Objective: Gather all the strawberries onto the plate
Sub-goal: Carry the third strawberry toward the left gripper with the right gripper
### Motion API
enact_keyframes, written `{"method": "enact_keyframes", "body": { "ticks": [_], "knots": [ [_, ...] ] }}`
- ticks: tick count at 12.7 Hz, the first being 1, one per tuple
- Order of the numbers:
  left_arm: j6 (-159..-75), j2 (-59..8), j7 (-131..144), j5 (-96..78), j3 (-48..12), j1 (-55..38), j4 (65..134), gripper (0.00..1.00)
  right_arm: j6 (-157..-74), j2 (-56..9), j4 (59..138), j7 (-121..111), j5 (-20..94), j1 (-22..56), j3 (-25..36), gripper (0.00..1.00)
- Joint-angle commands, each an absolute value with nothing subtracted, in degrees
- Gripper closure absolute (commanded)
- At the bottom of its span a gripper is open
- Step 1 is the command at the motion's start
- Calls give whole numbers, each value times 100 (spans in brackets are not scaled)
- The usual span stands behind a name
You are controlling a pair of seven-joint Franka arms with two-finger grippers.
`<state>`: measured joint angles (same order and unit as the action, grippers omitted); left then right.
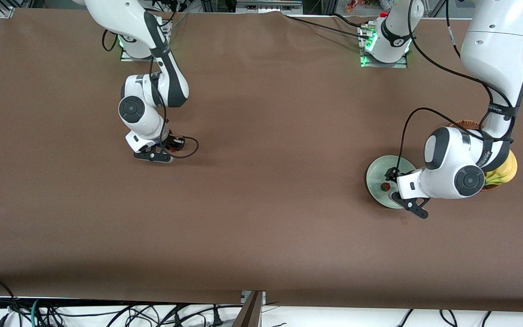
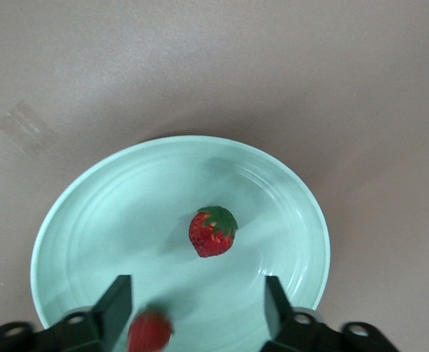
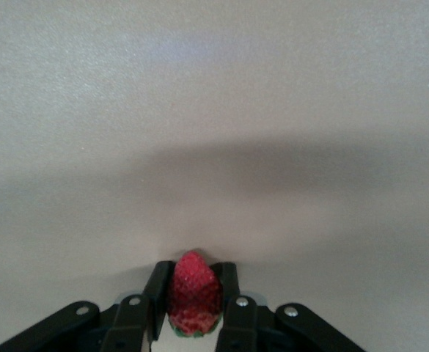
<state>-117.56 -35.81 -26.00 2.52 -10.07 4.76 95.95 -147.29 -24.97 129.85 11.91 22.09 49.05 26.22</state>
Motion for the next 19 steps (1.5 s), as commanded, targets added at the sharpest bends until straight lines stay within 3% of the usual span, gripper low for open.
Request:
{"method": "enact_keyframes", "body": {
  "ticks": [1,6,10,12,15,16,18,19],
  "knots": [
    [-11506,-3375,-2514,291,-1099,484,9607,0,-14766,-2443,12667,1134,2241,4896,2628,100],
    [-11004,-3042,-1109,264,-1327,378,9580,0,-14661,-3925,10061,1676,2398,4896,2172,100],
    [-10758,-2927,-756,-122,-1318,387,9449,0,-14537,-5262,7774,3555,2777,4896,1312,100],
    [-10731,-2927,-528,-132,-1327,369,9439,0,-14773,-5615,7174,4399,2777,4904,899,99],
    [-10740,-2962,-510,-245,-1327,352,9439,0,-16072,-6133,6857,5104,2769,5079,440,95],
    [-10749,-2979,-449,-342,-1327,343,9439,0,-16145,-6239,6708,5367,2769,5167,439,84],
    [-10767,-2979,-256,-352,-1327,264,9439,0,-16172,-6240,6662,5607,2760,5264,439,19],
    [-10767,-2979,-185,-343,-1327,255,9439,0,-16172,-6214,6653,5677,2760,5265,448,14]
  ]
}}
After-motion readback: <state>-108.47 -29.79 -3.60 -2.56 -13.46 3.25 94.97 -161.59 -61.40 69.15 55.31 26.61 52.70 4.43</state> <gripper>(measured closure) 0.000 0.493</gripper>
